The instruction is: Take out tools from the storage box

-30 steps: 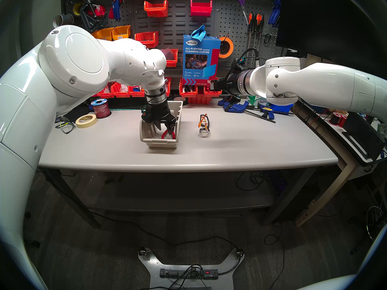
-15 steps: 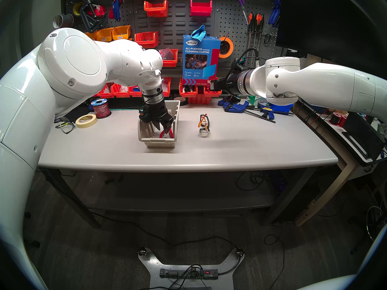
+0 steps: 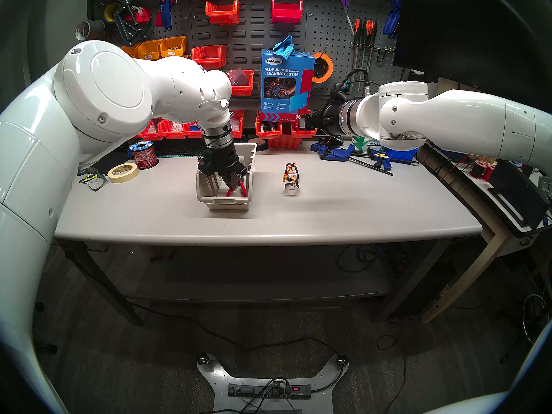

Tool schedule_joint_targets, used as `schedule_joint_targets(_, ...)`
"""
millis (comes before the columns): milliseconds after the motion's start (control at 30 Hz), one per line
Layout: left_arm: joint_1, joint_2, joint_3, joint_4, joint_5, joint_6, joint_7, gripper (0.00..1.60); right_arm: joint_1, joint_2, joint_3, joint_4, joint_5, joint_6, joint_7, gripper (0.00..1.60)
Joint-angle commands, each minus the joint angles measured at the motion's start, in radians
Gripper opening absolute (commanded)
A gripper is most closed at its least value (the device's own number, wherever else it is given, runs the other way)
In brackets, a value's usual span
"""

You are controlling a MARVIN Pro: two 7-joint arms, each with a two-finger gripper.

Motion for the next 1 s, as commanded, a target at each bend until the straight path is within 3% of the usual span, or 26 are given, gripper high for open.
schedule_joint_targets(0,0.106,0.005,0.022,-0.050,-0.003,0.000,0.043,0.00,0.018,-0.001,0.013,0.002,-0.002,-0.003,-0.001,1.60)
schedule_joint_targets(33,0.096,0.011,0.025,-0.065,-0.007,0.000,0.044,0.00,0.017,-0.001,0.013,0.002,-0.002,-0.003,-0.001,1.60)
schedule_joint_targets(67,0.108,0.012,0.023,-0.061,-0.008,0.000,0.042,0.31,0.017,-0.001,0.013,0.002,-0.002,-0.003,-0.001,1.60)
schedule_joint_targets(133,0.110,0.016,0.022,-0.065,-0.012,0.000,0.041,0.40,0.017,-0.001,0.013,0.002,-0.002,-0.003,-0.001,1.60)
schedule_joint_targets(167,0.099,0.022,0.026,-0.082,-0.015,0.000,0.037,0.53,0.017,-0.001,0.013,0.002,-0.002,-0.003,-0.001,1.60)
schedule_joint_targets(200,0.107,0.024,0.026,-0.079,-0.016,0.000,0.034,0.74,0.017,-0.001,0.013,0.002,-0.002,-0.003,-0.001,1.60)
schedule_joint_targets(233,0.104,0.026,0.028,-0.083,-0.017,0.000,0.032,1.36,0.017,-0.001,0.013,0.002,-0.002,-0.003,-0.001,1.60)
schedule_joint_targets(267,0.106,0.029,0.027,-0.084,-0.019,0.000,0.030,1.60,0.017,-0.001,0.013,0.002,-0.002,-0.003,0.000,1.60)
schedule_joint_targets(433,0.107,0.037,0.028,-0.095,-0.035,0.000,0.028,1.60,0.016,-0.001,0.013,0.002,-0.002,-0.003,0.000,1.60)
schedule_joint_targets(500,0.102,0.042,0.031,-0.109,-0.046,0.000,0.027,1.53,0.016,-0.001,0.012,0.002,-0.002,-0.003,0.000,1.60)
schedule_joint_targets(633,0.111,0.055,0.046,-0.146,-0.064,0.000,0.024,1.20,0.016,-0.001,0.013,0.002,-0.002,-0.003,0.000,1.60)
schedule_joint_targets(800,0.127,0.058,0.051,-0.154,-0.075,0.000,0.022,0.97,0.015,-0.001,0.012,0.002,-0.002,-0.003,0.000,1.60)
schedule_joint_targets(833,0.133,0.058,0.052,-0.152,-0.077,0.000,0.022,0.80,0.015,-0.001,0.012,0.002,-0.002,-0.003,0.000,1.60)
schedule_joint_targets(900,0.120,0.059,0.056,-0.163,-0.079,0.000,0.023,0.72,0.015,-0.001,0.012,0.002,-0.002,-0.003,0.000,1.60)
schedule_joint_targets(933,0.103,0.058,0.061,-0.164,-0.082,0.000,0.027,0.49,0.015,-0.001,0.012,0.002,-0.002,-0.003,0.000,1.60)
schedule_joint_targets(967,0.111,0.061,0.060,-0.172,-0.085,0.000,0.026,0.00,0.015,-0.001,0.012,0.002,-0.002,-0.003,0.000,1.60)
